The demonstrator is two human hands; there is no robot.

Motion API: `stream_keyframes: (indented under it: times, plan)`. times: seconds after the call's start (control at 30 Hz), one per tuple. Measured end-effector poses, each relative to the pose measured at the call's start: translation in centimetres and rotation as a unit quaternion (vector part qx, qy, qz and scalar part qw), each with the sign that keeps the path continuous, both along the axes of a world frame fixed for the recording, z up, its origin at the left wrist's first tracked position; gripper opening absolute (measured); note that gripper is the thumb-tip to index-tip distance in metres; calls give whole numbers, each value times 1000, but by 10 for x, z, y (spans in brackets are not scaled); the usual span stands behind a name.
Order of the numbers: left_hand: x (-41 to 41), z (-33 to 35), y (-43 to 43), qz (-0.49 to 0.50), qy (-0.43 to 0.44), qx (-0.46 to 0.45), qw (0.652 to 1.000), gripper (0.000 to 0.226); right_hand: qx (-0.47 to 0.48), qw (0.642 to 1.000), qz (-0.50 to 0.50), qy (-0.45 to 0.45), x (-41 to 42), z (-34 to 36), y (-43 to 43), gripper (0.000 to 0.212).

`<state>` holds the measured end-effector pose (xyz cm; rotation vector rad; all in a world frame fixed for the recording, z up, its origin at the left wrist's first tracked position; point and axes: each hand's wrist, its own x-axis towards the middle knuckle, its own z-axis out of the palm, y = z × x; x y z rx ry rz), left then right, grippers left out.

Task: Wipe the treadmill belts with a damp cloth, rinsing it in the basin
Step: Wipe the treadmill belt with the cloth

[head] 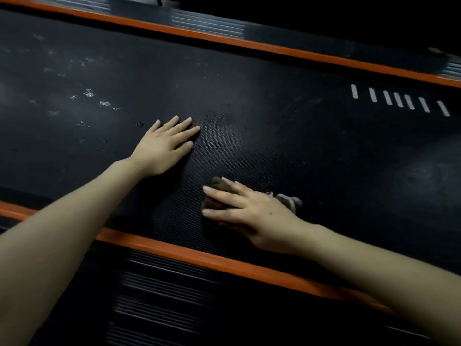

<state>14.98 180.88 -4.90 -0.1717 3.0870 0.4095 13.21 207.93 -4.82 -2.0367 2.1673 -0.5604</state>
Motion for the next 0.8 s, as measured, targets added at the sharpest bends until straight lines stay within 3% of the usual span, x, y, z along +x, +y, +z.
stream_keyframes:
  times: [0.1,0.17,0.23,0.3,0.37,0.47,0.53,0.6,0.67,0.7,0.8]
  plan:
    - [1,1,-3,-7,3,-27,1000,50,5,1000,-6,24,-38,1,18,43]
    - [1,1,-7,-9,12,-39,999,46,-16,988,-156,16,-77,3,15,42]
    - [-3,-1,-14,-3,20,-48,999,46,-16,938,-345,-3,-107,9,-1,40]
    - [-9,-3,-22,15,16,-48,999,47,-7,899,-439,-8,-107,10,-24,40]
    - [-16,-5,-27,26,15,-38,999,48,-20,919,-393,15,-80,3,-47,39]
    - [-35,-1,-32,12,26,-40,999,49,-26,979,-199,33,-12,-9,-63,43]
    - [-51,5,-38,3,26,-50,998,50,-12,991,-136,15,-2,-3,-59,44]
    - [-65,8,-47,-2,25,-67,997,50,3,989,-142,35,-27,3,-51,45]
    - [-73,7,-55,-10,14,-78,997,52,1,962,-272,42,-71,3,-38,47]
    - [-75,4,-58,-12,6,-79,997,52,-6,931,-363,28,-94,6,-32,44]
    - [-76,-5,-60,-10,-2,-82,997,55,1,806,-592,-15,-127,11,-45,41]
